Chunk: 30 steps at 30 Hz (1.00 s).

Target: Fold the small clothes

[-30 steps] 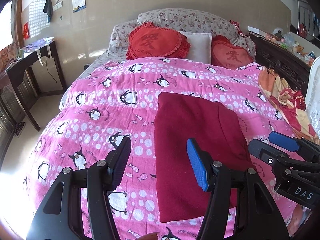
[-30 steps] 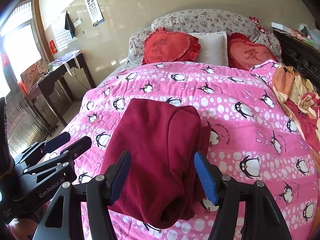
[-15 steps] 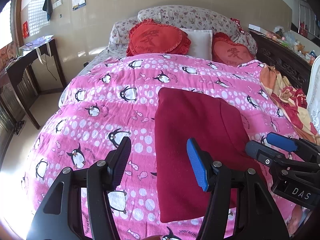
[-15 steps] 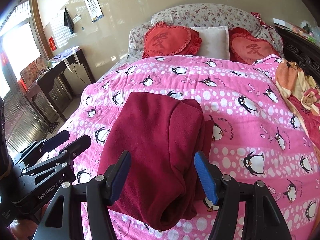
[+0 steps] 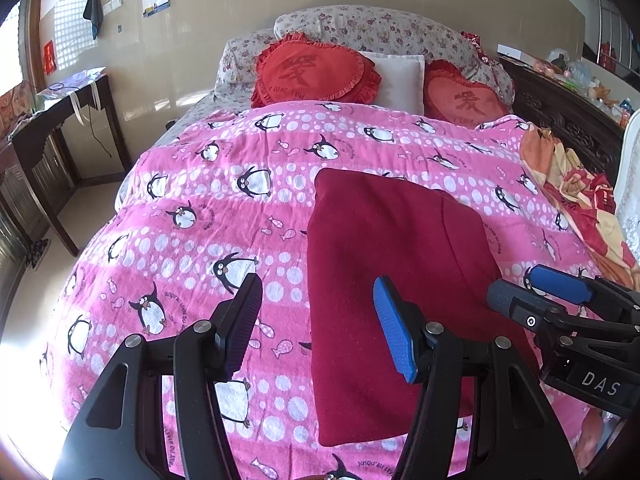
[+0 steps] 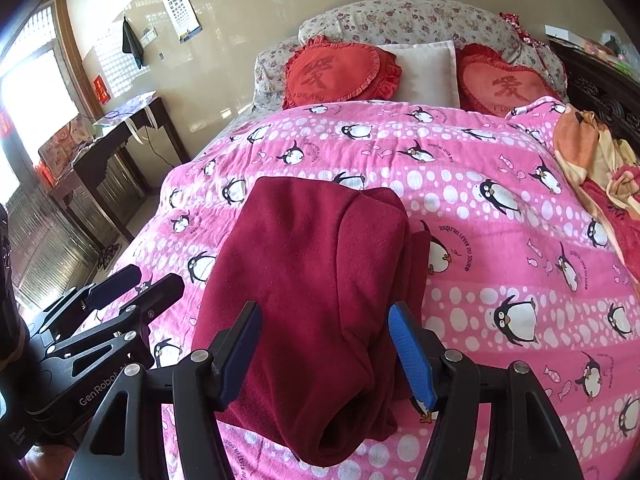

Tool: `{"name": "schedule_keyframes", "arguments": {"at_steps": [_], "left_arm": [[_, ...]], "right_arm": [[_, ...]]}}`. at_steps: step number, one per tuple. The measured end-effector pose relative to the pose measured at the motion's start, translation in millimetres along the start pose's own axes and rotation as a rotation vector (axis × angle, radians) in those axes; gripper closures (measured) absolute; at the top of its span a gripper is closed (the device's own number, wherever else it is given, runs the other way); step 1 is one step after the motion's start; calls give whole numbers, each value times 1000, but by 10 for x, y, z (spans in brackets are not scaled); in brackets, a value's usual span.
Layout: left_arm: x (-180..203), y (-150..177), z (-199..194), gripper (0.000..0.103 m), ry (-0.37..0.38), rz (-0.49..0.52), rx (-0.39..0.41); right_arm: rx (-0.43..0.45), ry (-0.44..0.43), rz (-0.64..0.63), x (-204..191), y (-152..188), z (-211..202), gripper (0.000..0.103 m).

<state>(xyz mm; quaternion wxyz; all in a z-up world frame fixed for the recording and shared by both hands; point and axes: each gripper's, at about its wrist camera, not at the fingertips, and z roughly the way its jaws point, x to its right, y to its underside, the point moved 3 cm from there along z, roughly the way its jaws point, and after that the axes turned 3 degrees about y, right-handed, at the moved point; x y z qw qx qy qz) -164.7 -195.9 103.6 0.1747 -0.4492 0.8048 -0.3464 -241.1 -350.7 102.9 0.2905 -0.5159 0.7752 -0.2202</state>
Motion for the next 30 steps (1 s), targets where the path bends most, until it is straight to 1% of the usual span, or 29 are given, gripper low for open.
{"name": "schedule_keyframes", "arguments": {"at_steps": [23,26,30], "left_arm": [[23,21,39,45,8,-4,-8],[20,24,45,45,14,-13,0],[-85,12,30,45,18,-40,14]], "right_arm": [[-27,-5,7,-11,28,63,40],[-30,-6,7,-12,32,67,40],[-34,-9,13,13,45,78,40]]}}
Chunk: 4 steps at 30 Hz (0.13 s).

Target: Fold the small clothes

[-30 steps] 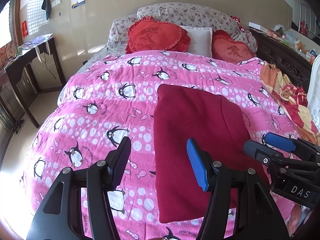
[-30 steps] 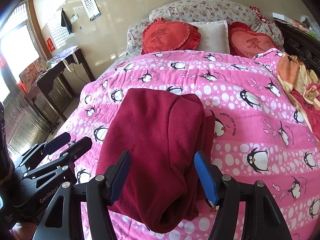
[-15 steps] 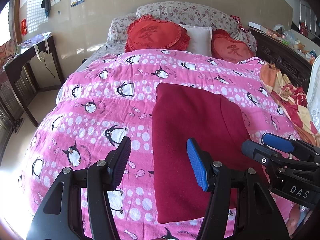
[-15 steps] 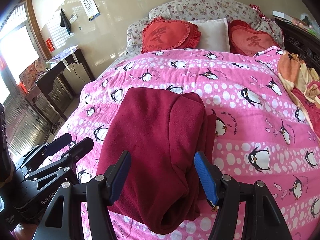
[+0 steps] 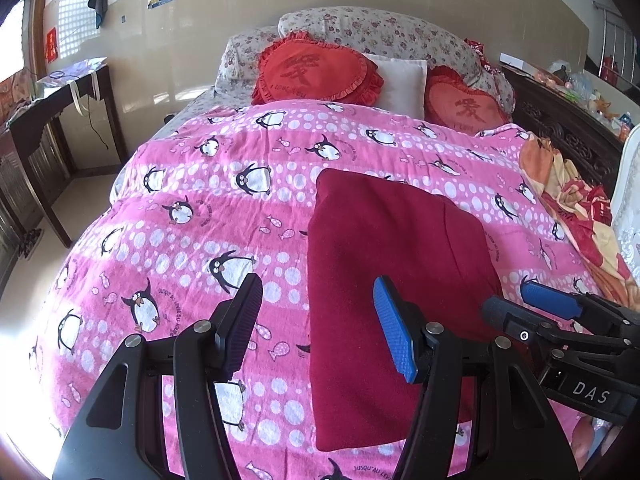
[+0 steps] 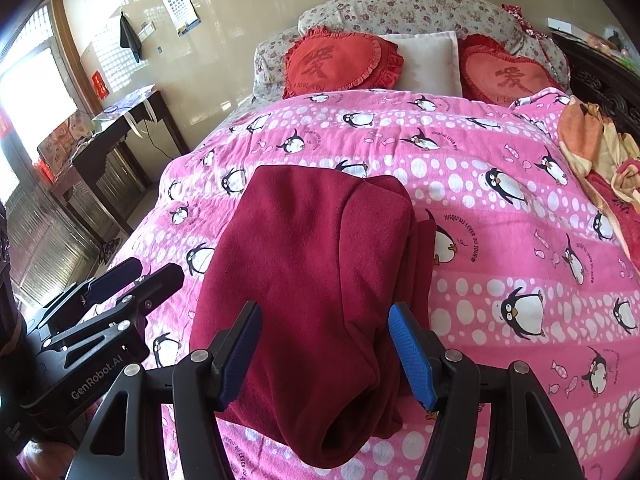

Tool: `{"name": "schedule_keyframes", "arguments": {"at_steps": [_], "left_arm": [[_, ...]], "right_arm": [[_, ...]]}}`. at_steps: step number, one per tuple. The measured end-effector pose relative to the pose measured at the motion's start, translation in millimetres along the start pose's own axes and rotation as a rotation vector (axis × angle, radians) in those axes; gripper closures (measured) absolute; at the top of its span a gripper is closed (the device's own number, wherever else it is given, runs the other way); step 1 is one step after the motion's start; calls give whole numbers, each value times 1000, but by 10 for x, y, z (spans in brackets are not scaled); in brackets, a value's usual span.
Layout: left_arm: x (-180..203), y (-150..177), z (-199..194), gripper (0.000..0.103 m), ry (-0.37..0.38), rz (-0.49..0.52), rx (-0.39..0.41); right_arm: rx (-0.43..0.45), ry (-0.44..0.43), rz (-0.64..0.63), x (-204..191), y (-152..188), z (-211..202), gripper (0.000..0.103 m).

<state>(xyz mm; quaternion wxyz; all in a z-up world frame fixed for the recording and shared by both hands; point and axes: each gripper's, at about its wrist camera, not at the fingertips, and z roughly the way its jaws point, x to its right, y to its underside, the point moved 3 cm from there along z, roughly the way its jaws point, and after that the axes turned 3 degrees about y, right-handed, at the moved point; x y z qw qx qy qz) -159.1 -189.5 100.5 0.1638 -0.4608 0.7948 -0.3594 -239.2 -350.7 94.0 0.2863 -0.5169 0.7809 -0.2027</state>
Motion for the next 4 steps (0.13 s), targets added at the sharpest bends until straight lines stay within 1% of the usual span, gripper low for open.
{"name": "schedule_keyframes", "arguments": {"at_steps": [4], "left_arm": [[-203,-7,41,45,-25,-41,-8]], "right_arm": [[4,14,12,106,-1,-3,40]]}}
